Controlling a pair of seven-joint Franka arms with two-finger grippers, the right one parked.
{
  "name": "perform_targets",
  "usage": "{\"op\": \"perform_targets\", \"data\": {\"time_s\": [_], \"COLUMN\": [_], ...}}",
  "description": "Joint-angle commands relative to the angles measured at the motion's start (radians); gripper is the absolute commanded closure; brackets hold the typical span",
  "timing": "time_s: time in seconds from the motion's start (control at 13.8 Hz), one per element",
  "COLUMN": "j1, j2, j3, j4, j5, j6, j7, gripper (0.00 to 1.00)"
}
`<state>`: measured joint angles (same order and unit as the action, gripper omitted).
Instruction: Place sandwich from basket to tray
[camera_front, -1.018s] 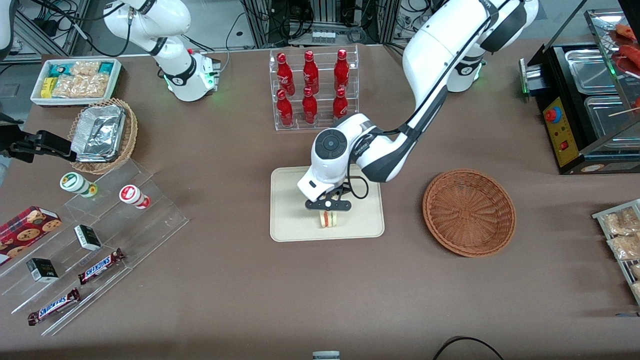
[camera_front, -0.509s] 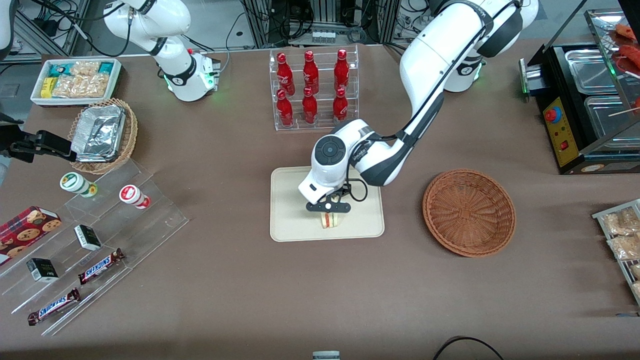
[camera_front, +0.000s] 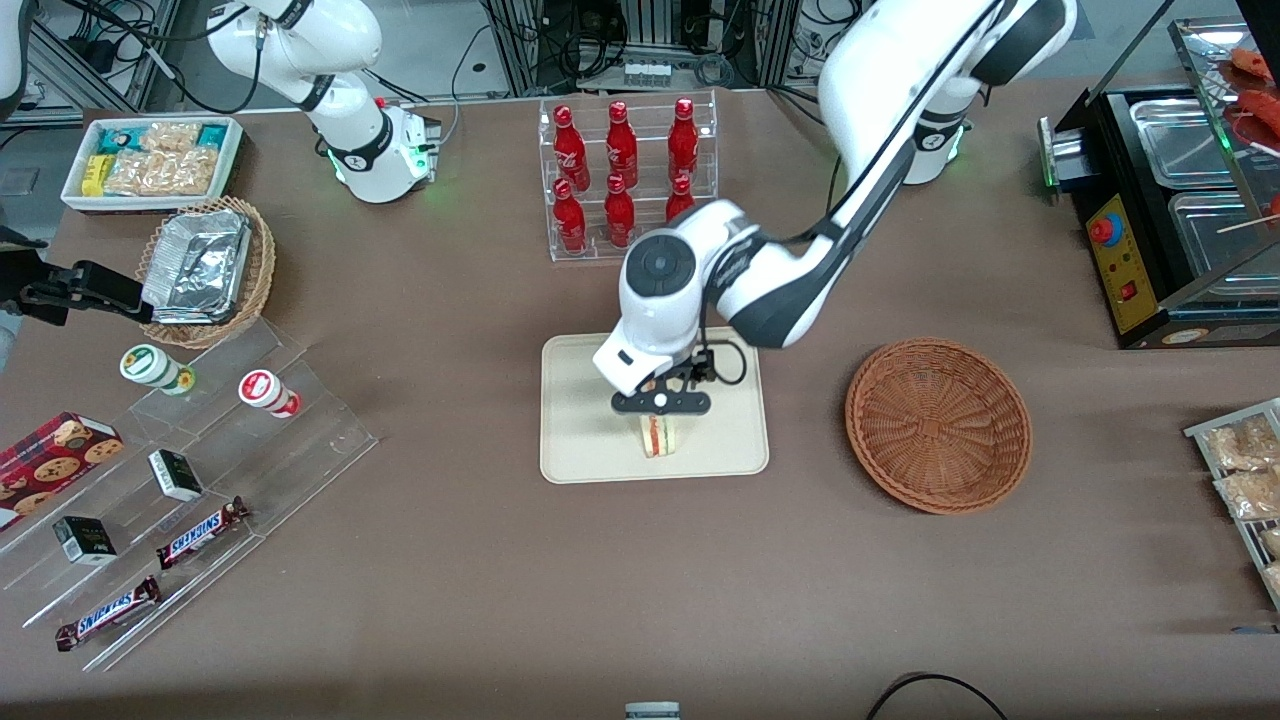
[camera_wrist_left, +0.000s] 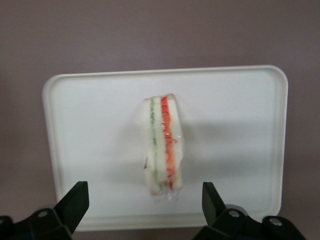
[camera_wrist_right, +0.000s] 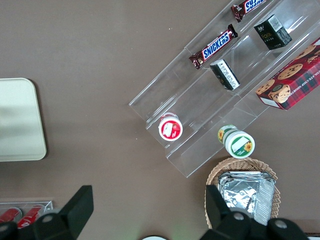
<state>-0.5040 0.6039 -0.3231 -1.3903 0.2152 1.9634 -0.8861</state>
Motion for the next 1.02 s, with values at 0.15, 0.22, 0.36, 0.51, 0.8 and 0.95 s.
{"op": "perform_targets", "data": {"time_s": [0.15, 0.22, 0.36, 0.51, 0.8, 0.95], "j1": [0.123, 0.155, 0.240, 0.324, 0.450, 0.518], "j2": [-0.225, -0.257, -0.334, -0.419, -0.556, -0.617], "j3": [0.010, 0.010, 0.010, 0.010, 0.010, 0.012], "j4": [-0.044, -0.045, -0.065, -0.119, -0.196, -0.243], "j5": [0.007, 0.006, -0.040, -0.083, -0.132, -0.180], "j6": [-0.257, -0.308, -0.366, -0.373, -0.396, -0.405], "j7": [-0.010, 0.059, 0.160, 0.257, 0.484, 0.594], "gripper": [0.00, 0.00, 0.00, 0.00, 0.00, 0.00]}}
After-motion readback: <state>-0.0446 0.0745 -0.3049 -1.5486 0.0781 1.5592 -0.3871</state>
